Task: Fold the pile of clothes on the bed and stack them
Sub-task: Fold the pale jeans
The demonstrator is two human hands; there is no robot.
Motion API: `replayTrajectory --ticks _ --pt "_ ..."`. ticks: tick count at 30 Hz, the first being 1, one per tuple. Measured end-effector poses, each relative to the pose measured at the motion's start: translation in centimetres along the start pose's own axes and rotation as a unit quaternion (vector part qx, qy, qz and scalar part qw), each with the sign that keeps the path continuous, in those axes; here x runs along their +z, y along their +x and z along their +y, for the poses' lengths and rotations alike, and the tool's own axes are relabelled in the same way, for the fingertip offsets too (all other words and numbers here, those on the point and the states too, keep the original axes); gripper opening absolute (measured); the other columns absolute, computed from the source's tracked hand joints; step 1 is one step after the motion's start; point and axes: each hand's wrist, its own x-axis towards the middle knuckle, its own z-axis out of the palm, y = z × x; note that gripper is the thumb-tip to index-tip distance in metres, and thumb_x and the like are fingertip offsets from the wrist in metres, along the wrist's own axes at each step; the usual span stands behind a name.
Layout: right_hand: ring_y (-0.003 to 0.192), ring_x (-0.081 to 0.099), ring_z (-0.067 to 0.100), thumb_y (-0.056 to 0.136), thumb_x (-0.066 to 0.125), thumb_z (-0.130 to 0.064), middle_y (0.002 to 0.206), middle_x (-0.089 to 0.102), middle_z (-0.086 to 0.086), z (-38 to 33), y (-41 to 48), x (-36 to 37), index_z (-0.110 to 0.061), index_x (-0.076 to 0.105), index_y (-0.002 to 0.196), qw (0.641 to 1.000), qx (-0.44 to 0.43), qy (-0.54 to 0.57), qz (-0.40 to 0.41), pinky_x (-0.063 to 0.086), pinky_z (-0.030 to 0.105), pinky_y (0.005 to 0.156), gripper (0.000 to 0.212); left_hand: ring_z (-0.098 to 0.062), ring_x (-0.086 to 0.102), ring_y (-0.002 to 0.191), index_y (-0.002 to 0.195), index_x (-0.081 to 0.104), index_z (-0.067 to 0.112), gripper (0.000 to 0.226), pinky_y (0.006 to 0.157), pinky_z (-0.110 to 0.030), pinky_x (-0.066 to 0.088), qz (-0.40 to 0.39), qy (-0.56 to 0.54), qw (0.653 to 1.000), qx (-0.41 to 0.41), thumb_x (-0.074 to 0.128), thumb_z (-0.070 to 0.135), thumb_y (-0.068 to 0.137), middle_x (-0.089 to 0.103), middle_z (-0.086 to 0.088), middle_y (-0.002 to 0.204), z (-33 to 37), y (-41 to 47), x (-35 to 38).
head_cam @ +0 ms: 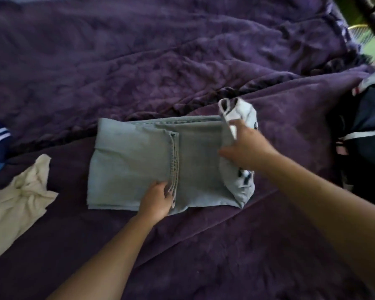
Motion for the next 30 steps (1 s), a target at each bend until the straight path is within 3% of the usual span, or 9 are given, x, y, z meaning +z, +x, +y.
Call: replayTrajectory --ticks 4,8,12,15,17,20,23,26,30 --pt "0.114 0.055 0.037 0.091 0.056 -0.016 0.126 0.055 0.021 -4.0 3.3 10.9 -0.010 0.023 0.143 0.990 0.016 -0.087 -0.107 0.044 0.039 0.084 0.063 -0.032 0.053 0.115 0.126 0.058 0.007 0.036 0.097 -0.035 0.040 0.036 0.005 0.999 0.025 0.053 0.012 0.091 0.056 -0.016 0.122 -3.1 -2.3 -0.5" --pt "0.126 0.046 0.037 0.094 0.056 -0.024 0.144 0.037 0.023 -3.3 3.7 16.9 -0.013 -0.011 0.151 0.979 0.058 -0.129 -0.144 0.042 0.044 0.099 0.089 -0.023 0.049 0.118 0.133 0.051 0.013 0.039 0.096 -0.033 0.040 0.019 0.018 0.998 0.059 0.048 0.020 0.095 0.047 -0.005 0.128 -5.1 -3.7 -0.3" --pt "0.096 0.066 0.029 0.090 0.057 -0.043 0.116 0.064 0.009 -1.1 3.9 13.3 -0.024 0.039 0.143 0.990 0.039 0.022 -0.131 0.055 0.035 0.078 0.059 -0.027 0.045 0.122 0.136 0.050 0.019 0.039 0.095 -0.040 0.044 0.094 0.057 0.987 0.114 0.041 0.024 0.098 0.046 -0.008 0.134 -3.0 -3.8 -0.5" --pt "0.099 0.062 0.027 0.084 0.058 -0.042 0.108 0.065 0.001 3.7 3.5 9.0 -0.029 0.058 0.121 0.990 0.027 0.000 0.142 0.047 0.034 0.076 0.039 -0.029 0.042 0.129 0.139 0.045 0.018 0.048 0.094 -0.042 0.044 0.155 0.124 0.955 0.218 0.030 0.036 0.097 0.038 -0.012 0.146 -0.5 -2.6 -0.3" --pt "0.110 0.054 0.031 0.080 0.063 -0.047 0.120 0.056 0.005 7.5 2.9 7.5 -0.029 0.053 0.122 0.972 0.069 -0.013 0.223 0.045 0.041 0.082 0.048 -0.028 0.024 0.142 0.147 0.030 0.019 0.052 0.105 -0.043 0.034 0.090 0.203 0.943 0.249 0.036 0.034 0.098 0.020 -0.007 0.157 -0.2 -1.6 1.5" --pt "0.108 0.057 0.029 0.076 0.068 -0.058 0.121 0.059 0.005 11.2 2.4 8.7 -0.024 0.049 0.129 0.980 0.151 0.058 0.116 0.049 0.041 0.086 0.066 -0.024 -0.006 0.148 0.153 0.002 0.015 0.069 0.117 -0.044 0.016 -0.032 0.280 0.939 0.198 0.041 0.028 0.097 -0.002 0.000 0.161 -1.6 -0.9 4.6" --pt "0.094 0.065 0.025 0.079 0.072 -0.048 0.104 0.068 0.006 11.8 2.2 10.4 -0.013 0.062 0.110 0.967 0.147 0.191 0.078 0.056 0.040 0.078 0.048 -0.022 -0.013 0.147 0.152 -0.003 0.014 0.070 0.118 -0.046 0.012 -0.052 0.296 0.933 0.200 0.037 0.029 0.097 -0.007 0.002 0.161 -2.2 -0.2 5.1" --pt "0.072 0.064 0.008 0.076 0.078 -0.037 0.091 0.068 0.002 9.8 1.1 9.4 -0.010 0.062 0.099 0.955 0.115 0.250 0.112 0.050 0.017 0.050 0.038 -0.018 -0.002 0.148 0.153 0.010 0.014 0.062 0.119 -0.041 0.014 -0.086 0.189 0.953 0.218 0.037 0.025 0.098 0.006 0.002 0.161 -1.9 0.1 3.3" --pt "0.070 0.067 0.002 0.072 0.079 -0.037 0.091 0.069 -0.004 2.5 -2.0 6.4 -0.020 0.056 0.098 0.959 0.044 0.256 0.116 0.049 0.014 0.049 0.039 -0.022 0.060 0.112 0.124 0.062 0.010 0.032 0.098 -0.031 0.046 -0.019 -0.181 0.976 0.122 0.049 0.010 0.095 0.066 -0.006 0.119 -2.1 -0.6 -1.3"
